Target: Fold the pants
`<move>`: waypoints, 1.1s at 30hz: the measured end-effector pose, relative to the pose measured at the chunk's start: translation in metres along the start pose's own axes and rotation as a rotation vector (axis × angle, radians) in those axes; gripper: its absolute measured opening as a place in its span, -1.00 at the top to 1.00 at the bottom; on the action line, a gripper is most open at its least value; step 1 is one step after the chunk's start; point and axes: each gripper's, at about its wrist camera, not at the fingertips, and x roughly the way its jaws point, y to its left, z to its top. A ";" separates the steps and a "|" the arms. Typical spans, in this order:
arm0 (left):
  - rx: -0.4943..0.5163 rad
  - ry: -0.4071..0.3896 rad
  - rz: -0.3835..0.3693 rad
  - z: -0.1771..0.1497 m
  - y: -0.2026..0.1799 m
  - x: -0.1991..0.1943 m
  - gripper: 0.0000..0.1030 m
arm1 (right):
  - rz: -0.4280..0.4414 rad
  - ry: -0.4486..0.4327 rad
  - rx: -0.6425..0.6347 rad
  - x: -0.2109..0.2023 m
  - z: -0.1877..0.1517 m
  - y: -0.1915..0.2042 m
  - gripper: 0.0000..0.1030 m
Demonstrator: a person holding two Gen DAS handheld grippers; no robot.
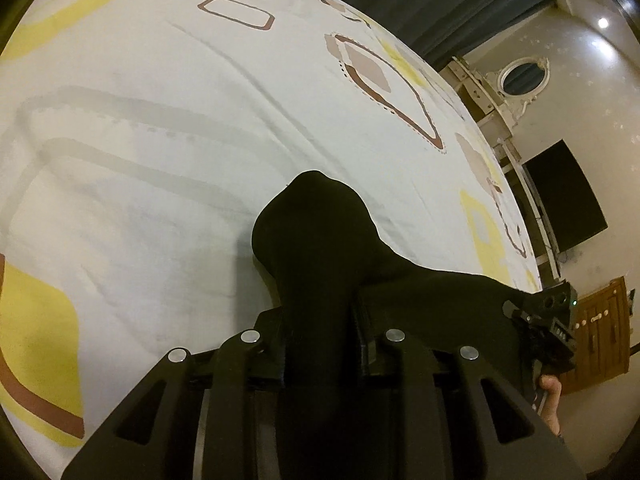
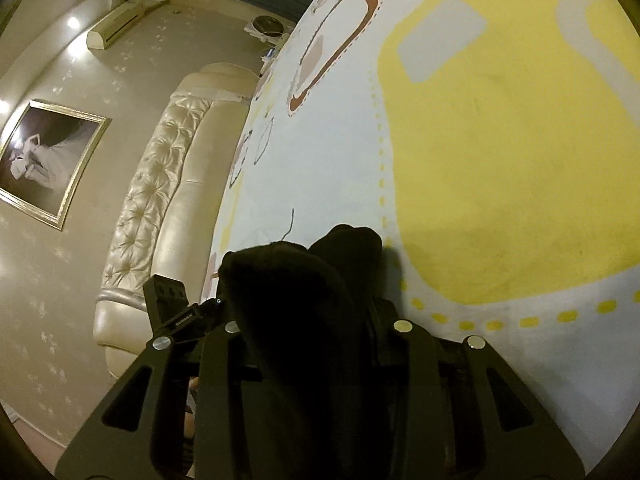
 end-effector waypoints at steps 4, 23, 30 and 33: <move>-0.004 -0.006 -0.010 -0.002 0.001 0.000 0.49 | 0.008 -0.009 0.003 -0.001 -0.002 -0.002 0.37; -0.028 -0.029 -0.084 -0.006 0.007 -0.021 0.18 | 0.041 -0.038 0.064 -0.018 -0.007 0.004 -0.14; -0.025 -0.058 -0.119 -0.051 0.002 -0.070 -0.38 | -0.016 -0.028 0.032 -0.059 -0.047 0.014 -0.54; -0.025 -0.045 -0.117 -0.078 -0.002 -0.081 -0.49 | -0.019 -0.019 0.030 -0.068 -0.067 0.015 -0.55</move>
